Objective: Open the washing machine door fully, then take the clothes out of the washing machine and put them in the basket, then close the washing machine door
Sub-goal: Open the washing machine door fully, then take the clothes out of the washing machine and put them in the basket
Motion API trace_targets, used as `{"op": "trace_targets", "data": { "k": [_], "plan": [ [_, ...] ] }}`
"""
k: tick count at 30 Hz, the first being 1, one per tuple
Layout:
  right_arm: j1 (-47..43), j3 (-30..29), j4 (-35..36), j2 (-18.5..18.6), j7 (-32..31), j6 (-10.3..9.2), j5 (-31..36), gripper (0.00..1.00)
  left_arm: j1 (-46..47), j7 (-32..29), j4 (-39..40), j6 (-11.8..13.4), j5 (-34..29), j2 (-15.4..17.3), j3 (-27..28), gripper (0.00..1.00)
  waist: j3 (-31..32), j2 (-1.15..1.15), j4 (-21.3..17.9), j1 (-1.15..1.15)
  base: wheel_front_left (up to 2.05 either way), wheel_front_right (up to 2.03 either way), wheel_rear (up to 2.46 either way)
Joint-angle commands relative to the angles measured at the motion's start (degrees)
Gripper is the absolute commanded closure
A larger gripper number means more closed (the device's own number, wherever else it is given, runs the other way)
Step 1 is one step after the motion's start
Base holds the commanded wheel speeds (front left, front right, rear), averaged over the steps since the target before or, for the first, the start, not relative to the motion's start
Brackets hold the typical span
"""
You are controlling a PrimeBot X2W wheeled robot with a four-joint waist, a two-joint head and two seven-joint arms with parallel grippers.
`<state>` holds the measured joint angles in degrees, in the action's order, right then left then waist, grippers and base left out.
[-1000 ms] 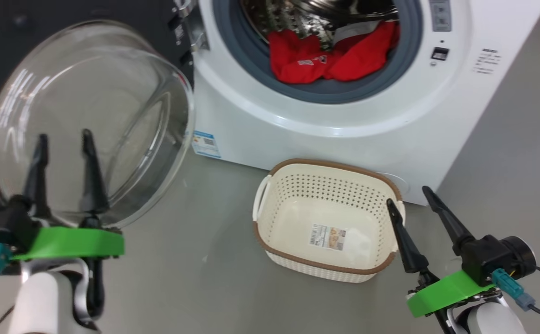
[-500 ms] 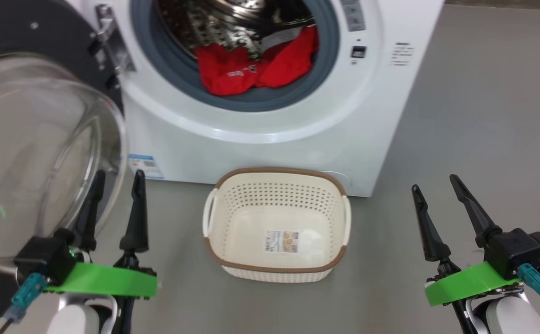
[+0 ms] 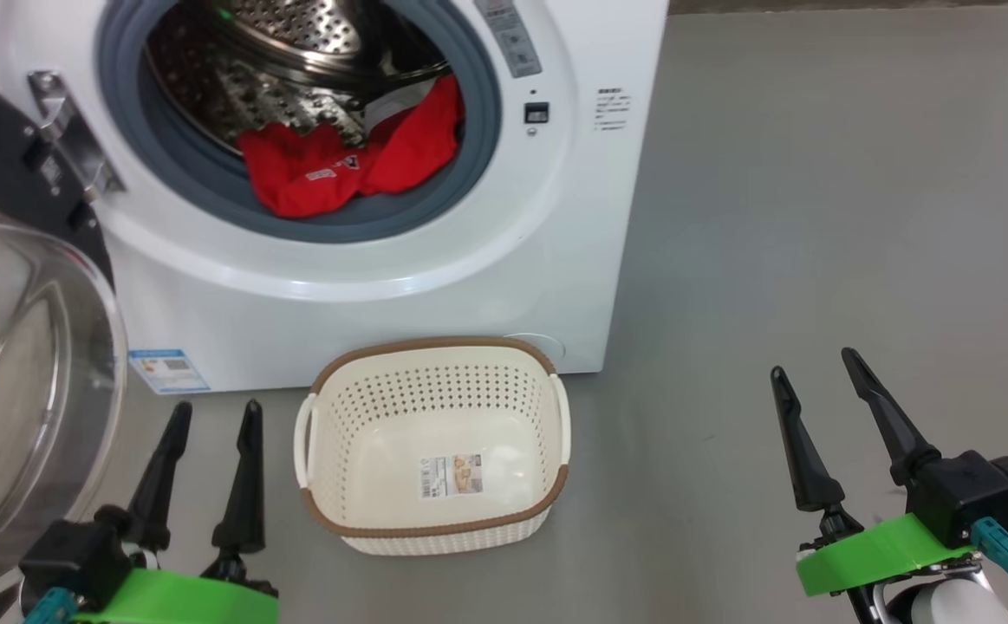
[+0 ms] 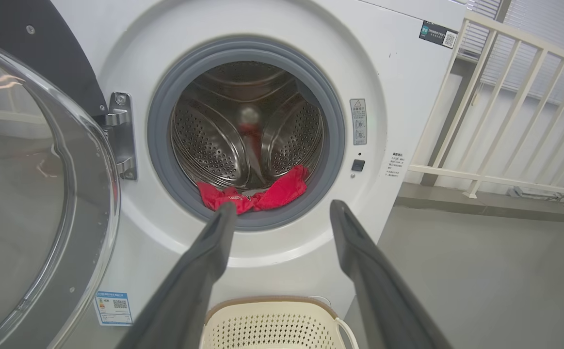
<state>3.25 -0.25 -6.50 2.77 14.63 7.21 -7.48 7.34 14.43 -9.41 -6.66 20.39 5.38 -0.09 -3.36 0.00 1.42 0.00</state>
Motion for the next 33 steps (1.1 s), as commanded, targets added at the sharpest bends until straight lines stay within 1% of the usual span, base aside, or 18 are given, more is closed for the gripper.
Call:
{"op": "trace_targets", "data": {
  "k": [1,7,14,19,30,33],
  "plan": [
    [0.1,1.0,2.0,0.1,0.4,0.28,-0.6,0.0,-0.2,0.2,1.9,-0.4,0.0,1.6,1.9,0.0,0.6,0.0,-1.6,0.0,0.0,0.0,0.0],
    [-2.0,-0.2,3.3,0.1,0.4,0.28,-1.4,0.0,-3.2,0.2,2.7,0.3,-0.4,1.6,1.8,0.0,1.6,0.0,-3.0,0.0,0.0,0.0,0.0],
    [-4.5,-0.9,3.4,0.1,0.4,0.28,-3.0,0.0,-6.6,0.3,4.5,1.7,-1.4,1.9,1.7,0.0,3.2,0.0,-3.6,0.0,0.0,0.0,0.0],
    [-5.4,-1.0,3.6,0.1,0.4,0.28,-3.6,0.0,-8.1,0.3,5.9,3.1,-2.4,2.2,2.0,0.0,3.8,0.0,-3.8,0.0,0.0,0.0,0.0],
    [-5.7,-0.7,4.1,0.1,0.4,0.28,-3.2,0.0,-9.5,0.4,7.6,4.0,-2.7,2.4,2.1,0.0,3.7,0.0,-3.4,0.0,0.0,0.0,0.0],
    [-5.8,-0.5,4.1,0.1,0.4,0.28,-3.2,0.0,-9.7,-0.2,7.7,4.8,-3.4,2.7,1.8,0.0,3.6,0.0,-3.2,0.0,0.06,-0.06,0.01]
  ]
}}
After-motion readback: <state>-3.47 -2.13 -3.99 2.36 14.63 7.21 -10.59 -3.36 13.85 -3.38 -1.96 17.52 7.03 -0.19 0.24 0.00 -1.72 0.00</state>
